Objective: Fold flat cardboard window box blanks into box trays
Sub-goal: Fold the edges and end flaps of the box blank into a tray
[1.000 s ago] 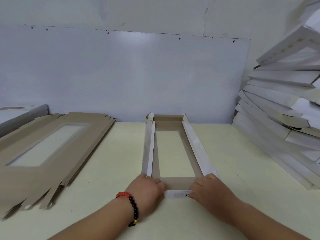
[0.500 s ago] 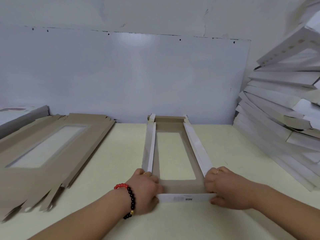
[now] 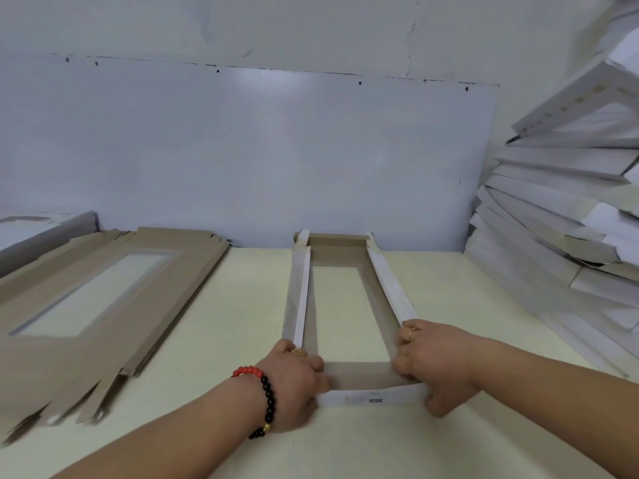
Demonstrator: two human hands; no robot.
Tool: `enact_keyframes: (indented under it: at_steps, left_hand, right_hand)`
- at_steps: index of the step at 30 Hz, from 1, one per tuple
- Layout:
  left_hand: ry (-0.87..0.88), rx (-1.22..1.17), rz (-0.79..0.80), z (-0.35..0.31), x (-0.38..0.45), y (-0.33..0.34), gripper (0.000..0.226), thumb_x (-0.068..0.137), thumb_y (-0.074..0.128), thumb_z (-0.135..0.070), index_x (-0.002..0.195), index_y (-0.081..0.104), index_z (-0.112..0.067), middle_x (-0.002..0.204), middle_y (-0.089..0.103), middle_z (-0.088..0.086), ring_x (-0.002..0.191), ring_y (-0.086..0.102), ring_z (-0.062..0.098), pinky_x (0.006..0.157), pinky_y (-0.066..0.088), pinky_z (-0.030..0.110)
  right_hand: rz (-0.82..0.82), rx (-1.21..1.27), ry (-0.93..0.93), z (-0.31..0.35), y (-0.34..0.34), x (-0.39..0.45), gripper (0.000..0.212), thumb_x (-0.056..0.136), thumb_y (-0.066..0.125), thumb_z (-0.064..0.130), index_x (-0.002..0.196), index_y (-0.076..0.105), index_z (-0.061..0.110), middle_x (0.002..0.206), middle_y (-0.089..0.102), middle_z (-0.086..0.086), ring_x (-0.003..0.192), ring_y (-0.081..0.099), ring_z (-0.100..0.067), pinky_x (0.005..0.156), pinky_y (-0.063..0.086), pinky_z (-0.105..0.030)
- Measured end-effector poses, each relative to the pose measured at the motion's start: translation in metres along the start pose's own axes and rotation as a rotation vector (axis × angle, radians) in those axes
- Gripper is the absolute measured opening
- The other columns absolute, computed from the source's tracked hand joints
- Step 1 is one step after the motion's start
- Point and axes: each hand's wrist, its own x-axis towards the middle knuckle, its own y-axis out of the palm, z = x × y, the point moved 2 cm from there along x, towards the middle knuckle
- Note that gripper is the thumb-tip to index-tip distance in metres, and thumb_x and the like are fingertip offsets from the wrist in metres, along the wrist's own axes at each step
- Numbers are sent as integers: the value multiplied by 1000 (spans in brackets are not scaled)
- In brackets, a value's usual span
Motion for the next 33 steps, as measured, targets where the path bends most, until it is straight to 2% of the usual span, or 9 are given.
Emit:
enact_keyframes:
  at_steps: [3, 7, 10, 12, 15, 21, 24, 27, 33]
  left_hand:
    - [-10, -13, 0, 0, -2, 1, 30, 94, 40, -29, 120, 54, -26, 112, 52, -1, 102, 51, 26, 105, 20, 36]
    - [-19, 4, 6, -1, -3, 1, 31, 94, 40, -29, 122, 51, -25, 112, 52, 0, 102, 52, 27, 108, 22, 39]
    - [4, 19, 23, -9, 3, -7, 45, 92, 43, -29, 136, 37, -34, 113, 54, 1, 103, 53, 27, 107, 21, 41]
    - [33, -11, 10, -24, 15, -16, 51, 91, 45, -34, 140, 32, -39, 114, 53, 3, 105, 50, 27, 101, 24, 41]
    - [35, -127, -53, -59, 44, -26, 45, 92, 49, -39, 137, 42, -36, 115, 49, 6, 107, 44, 29, 92, 31, 42]
    - [-5, -291, 63, -97, 87, -23, 50, 96, 46, -30, 143, 33, -37, 121, 47, 9, 112, 52, 33, 95, 40, 43]
    - [-11, -302, 104, -96, 92, -21, 47, 99, 43, -22, 144, 35, -32, 122, 50, 11, 113, 53, 32, 86, 42, 38]
    - [18, -308, 126, -96, 93, -26, 46, 99, 44, -18, 144, 37, -26, 121, 55, 12, 110, 55, 32, 76, 37, 31]
    - [6, -303, 162, -93, 88, -26, 45, 98, 44, -14, 142, 40, -23, 120, 56, 11, 108, 56, 29, 84, 46, 36]
  right_hand:
    - [-18, 30, 6, -3, 4, -6, 31, 74, 56, 48, 88, 61, 20, 94, 53, 0, 104, 42, -23, 95, 36, -34]
    - [-68, 180, 83, -11, 13, -17, 37, 76, 53, 62, 94, 58, 29, 101, 50, 10, 107, 39, -12, 88, 33, -27]
    - [-78, 221, 114, -13, 19, -23, 44, 77, 50, 69, 98, 56, 31, 100, 49, 14, 107, 39, -10, 88, 30, -25]
    - [-63, 190, 106, -14, 20, -23, 45, 78, 49, 70, 99, 58, 31, 103, 46, 12, 107, 39, -11, 90, 30, -26]
    - [-28, 190, 112, -16, 16, -20, 44, 77, 53, 69, 95, 58, 30, 102, 41, 11, 102, 40, -13, 90, 33, -29]
    - [-13, 158, 114, -15, 14, -19, 45, 78, 52, 70, 94, 57, 28, 99, 42, 8, 96, 42, -15, 87, 32, -30]
    - [-51, 185, 140, -18, 16, -22, 49, 73, 54, 73, 91, 57, 27, 94, 39, 11, 95, 42, -14, 86, 31, -29]
    - [-91, 190, 156, -20, 19, -25, 55, 70, 51, 78, 86, 55, 26, 93, 40, 12, 95, 41, -13, 85, 32, -28]
    - [-124, 286, 125, -18, 22, -29, 47, 75, 54, 71, 99, 62, 31, 102, 41, 16, 100, 39, -8, 94, 27, -24]
